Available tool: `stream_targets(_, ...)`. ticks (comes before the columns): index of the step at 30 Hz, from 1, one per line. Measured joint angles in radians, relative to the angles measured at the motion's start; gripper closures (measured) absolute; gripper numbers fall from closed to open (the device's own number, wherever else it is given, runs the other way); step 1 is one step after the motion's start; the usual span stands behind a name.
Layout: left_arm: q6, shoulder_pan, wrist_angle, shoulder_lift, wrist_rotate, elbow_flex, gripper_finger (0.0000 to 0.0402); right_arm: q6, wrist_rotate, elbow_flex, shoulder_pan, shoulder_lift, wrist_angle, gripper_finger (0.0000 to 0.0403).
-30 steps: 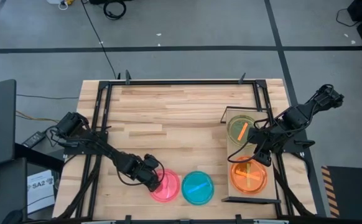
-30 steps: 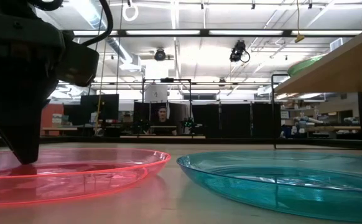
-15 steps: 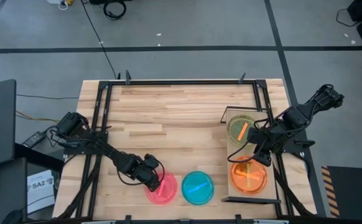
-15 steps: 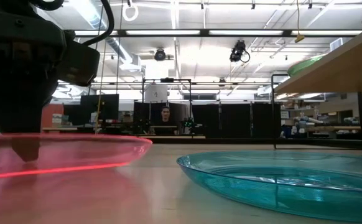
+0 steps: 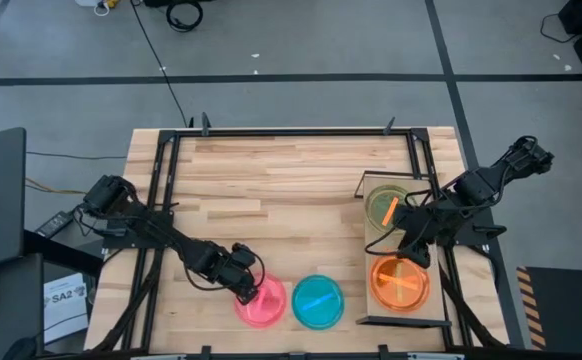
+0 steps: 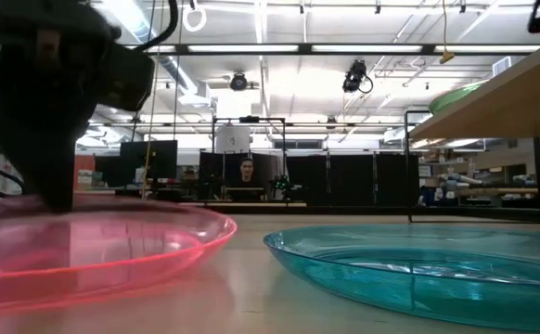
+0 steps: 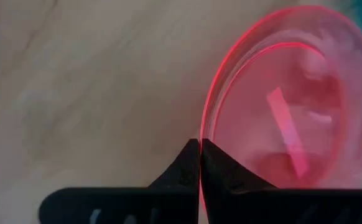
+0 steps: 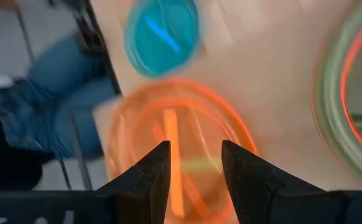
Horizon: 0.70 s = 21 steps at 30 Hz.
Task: Place and stack plates onto a shelf
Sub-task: Stack the pink transparent plate on top of the bottom orange transparent plate on the shelf
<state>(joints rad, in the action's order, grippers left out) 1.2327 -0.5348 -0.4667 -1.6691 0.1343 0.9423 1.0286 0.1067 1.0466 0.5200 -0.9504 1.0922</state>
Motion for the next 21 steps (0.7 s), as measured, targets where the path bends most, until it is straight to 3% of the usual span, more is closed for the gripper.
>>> stream_targets(8,-0.09,0.043,0.004,0.11,0.069,0.0,0.0398,-0.045,-0.198,0.0,-0.043,0.0,-0.232,0.0254)
stream_targets(13,-0.168,0.09,0.004,0.177,0.13,0.0,0.0398,-0.163,-0.36,0.0,-0.085,0.0,-0.39,0.0254)
stream_targets(21,-0.283,0.201,0.013,0.249,0.267,0.0,0.0399,-0.361,-0.521,0.0,-0.169,0.0,-0.545,0.0254)
